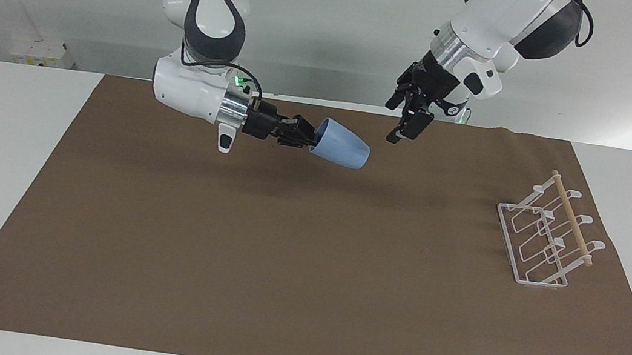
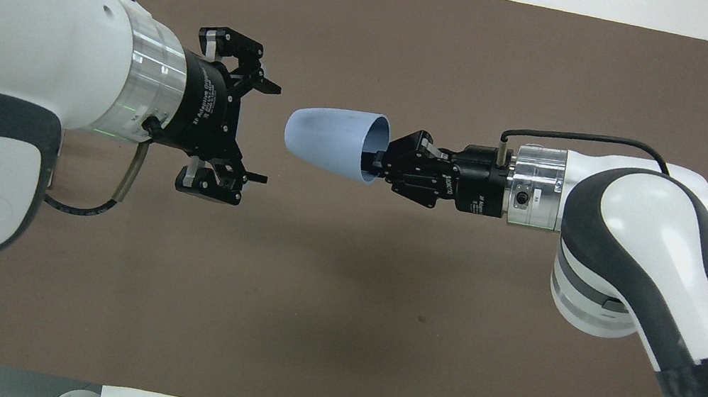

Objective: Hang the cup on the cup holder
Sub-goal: 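Lift the cup with the right gripper while the left gripper approaches it, then grasp the cup rim with the left gripper from the right gripper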

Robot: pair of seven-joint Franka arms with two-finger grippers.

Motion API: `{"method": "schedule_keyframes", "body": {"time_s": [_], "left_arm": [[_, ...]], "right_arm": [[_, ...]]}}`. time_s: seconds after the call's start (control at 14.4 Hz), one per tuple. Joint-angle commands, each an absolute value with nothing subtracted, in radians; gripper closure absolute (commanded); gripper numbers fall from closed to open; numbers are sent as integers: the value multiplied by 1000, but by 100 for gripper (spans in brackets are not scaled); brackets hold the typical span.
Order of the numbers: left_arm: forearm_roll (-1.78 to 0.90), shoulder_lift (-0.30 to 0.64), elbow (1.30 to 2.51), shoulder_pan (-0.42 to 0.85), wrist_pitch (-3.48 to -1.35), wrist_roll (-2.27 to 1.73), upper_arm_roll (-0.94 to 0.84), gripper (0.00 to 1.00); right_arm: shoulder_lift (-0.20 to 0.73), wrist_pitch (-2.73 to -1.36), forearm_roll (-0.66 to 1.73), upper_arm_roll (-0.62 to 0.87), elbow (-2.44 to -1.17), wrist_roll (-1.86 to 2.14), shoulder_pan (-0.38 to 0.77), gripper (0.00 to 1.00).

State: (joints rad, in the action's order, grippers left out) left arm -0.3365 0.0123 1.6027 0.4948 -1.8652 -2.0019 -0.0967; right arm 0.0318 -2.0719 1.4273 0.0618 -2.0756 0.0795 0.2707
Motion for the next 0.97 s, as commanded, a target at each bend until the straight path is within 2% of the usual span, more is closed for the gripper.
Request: {"method": "schedule_keyframes", "body": {"time_s": [0.0,0.35,0.63,0.9], "left_arm": [[-328,38,1603,544,-1931,-2054,-87,1],[-327,77,1657,568,-2005,-2054,-89,2],[-328,71,1670,565,-1956,-2057,-90,2],[-328,71,1724,571,-1993,-2054,-91,2]], "right_arm": [[24,-2103,1413,61,-2092,55,301,100],[34,-2132,1413,63,-2088,54,322,100],[34,-2129,1413,63,-2088,54,321,100],[34,-2131,1413,63,-2088,54,321,100]]}}
